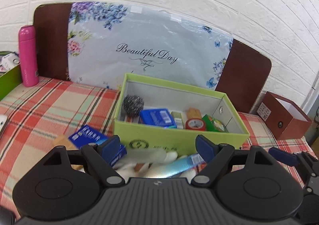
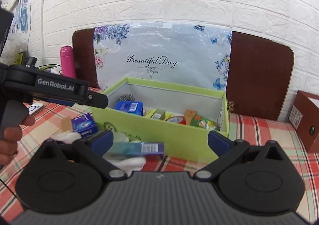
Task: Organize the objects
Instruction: 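Move both grippers back toward the gloves and remaining boxes beside the lime-green box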
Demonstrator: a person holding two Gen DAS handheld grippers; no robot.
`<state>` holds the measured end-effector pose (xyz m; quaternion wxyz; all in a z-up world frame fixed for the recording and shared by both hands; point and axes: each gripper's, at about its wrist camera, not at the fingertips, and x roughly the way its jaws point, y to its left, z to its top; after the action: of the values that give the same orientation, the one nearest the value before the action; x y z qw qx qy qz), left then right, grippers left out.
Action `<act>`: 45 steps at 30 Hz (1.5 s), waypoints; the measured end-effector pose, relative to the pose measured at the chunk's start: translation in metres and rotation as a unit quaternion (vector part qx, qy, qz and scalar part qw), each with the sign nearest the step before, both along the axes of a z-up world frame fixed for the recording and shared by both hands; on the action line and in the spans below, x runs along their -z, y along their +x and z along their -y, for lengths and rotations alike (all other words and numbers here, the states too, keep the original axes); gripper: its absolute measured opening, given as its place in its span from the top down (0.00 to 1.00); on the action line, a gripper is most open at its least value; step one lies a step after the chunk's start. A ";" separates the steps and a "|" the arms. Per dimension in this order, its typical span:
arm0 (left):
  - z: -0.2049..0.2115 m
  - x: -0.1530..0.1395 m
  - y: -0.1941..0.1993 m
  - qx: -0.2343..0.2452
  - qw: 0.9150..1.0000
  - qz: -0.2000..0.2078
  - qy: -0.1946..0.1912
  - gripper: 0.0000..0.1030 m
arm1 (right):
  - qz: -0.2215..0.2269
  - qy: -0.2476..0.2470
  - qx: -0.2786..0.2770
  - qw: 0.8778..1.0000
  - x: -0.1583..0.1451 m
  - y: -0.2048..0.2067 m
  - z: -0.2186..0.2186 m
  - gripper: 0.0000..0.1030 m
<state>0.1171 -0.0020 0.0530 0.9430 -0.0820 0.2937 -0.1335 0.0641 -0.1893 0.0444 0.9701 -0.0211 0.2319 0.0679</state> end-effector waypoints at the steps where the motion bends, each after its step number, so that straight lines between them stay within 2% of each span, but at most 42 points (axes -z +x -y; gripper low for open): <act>1: -0.004 0.003 -0.006 -0.005 1.000 -0.004 -0.004 0.17 | -0.001 0.001 -0.001 1.000 0.000 -0.007 0.000 0.00; 7: -0.021 0.026 -0.034 -0.012 0.998 -0.034 -0.044 0.17 | -0.013 0.009 -0.004 1.000 0.010 -0.040 -0.005 0.00; 15: -0.041 0.059 -0.054 -0.028 0.997 -0.070 -0.036 0.17 | -0.049 0.036 -0.002 0.998 0.033 -0.053 -0.009 0.00; 22: -0.063 0.063 -0.054 -0.052 0.995 -0.071 -0.038 0.17 | -0.047 0.034 -0.013 0.998 0.036 -0.047 -0.018 0.00; 31: -0.078 0.065 -0.042 -0.070 0.995 -0.066 -0.031 0.17 | -0.041 0.018 -0.045 0.998 0.038 -0.014 -0.046 0.00; 38: -0.096 0.063 -0.030 -0.088 0.994 -0.061 -0.036 0.17 | -0.051 0.004 -0.080 0.996 0.044 0.027 -0.085 0.06; 45: -0.116 0.073 -0.018 -0.100 0.991 -0.070 -0.049 0.17 | -0.054 -0.061 -0.125 0.989 0.056 0.049 -0.132 0.07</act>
<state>0.0990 0.1142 -0.0204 0.9235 -0.1666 0.3423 -0.0469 0.1134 -0.0570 -0.0118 0.9370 -0.1049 0.2833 0.1754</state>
